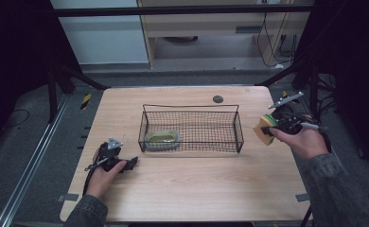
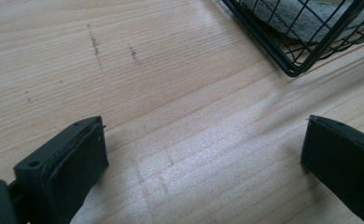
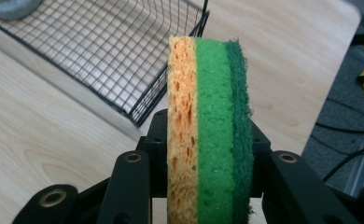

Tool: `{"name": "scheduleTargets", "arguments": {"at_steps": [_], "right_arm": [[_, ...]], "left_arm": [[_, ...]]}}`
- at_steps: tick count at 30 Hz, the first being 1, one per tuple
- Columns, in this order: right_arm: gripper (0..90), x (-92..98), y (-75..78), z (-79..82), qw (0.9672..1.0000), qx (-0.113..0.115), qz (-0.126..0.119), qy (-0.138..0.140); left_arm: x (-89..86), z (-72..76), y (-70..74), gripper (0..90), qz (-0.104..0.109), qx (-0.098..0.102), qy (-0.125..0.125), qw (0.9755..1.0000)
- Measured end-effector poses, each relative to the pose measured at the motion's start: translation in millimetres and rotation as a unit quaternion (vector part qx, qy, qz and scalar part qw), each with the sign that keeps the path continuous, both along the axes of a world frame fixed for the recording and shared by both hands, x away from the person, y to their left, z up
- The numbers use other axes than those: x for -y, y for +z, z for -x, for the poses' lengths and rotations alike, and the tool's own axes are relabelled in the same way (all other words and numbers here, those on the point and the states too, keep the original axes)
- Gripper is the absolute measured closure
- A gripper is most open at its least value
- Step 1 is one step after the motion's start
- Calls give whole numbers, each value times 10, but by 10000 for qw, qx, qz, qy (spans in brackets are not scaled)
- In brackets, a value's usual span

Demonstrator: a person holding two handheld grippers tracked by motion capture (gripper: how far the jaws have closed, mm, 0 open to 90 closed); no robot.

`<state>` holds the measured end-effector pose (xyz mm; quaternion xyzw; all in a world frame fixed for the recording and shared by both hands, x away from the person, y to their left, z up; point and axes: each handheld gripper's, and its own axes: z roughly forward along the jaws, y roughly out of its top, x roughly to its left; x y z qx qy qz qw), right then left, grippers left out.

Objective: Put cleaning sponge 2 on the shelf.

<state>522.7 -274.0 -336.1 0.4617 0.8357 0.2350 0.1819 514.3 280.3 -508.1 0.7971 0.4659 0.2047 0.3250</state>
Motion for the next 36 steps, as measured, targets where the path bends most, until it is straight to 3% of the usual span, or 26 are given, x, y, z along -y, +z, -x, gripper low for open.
{"name": "scheduleTargets", "arguments": {"at_steps": [2, 7, 16, 29, 36], "right_arm": [[643, -43, 135, -60, 9999, 124, 65, 31], [643, -136, 282, -148, 9995, 283, 100, 80], [644, -436, 514, -392, 9982, 512, -106, 281], [645, -698, 533, -614, 9971, 567, -146, 480], [645, -821, 419, -727, 9964, 556, -120, 635]], "left_arm": [[0, 0, 0, 0, -3, -4, -1, 10000], [1, 2, 0, 0, 1, -3, 10, 10000], [3, 1, -2, 0, 11, 16, 22, 10000], [5, 3, 0, 0, 4, 9, 34, 10000], [5, 2, -1, 0, 8, 8, 33, 10000]]}}
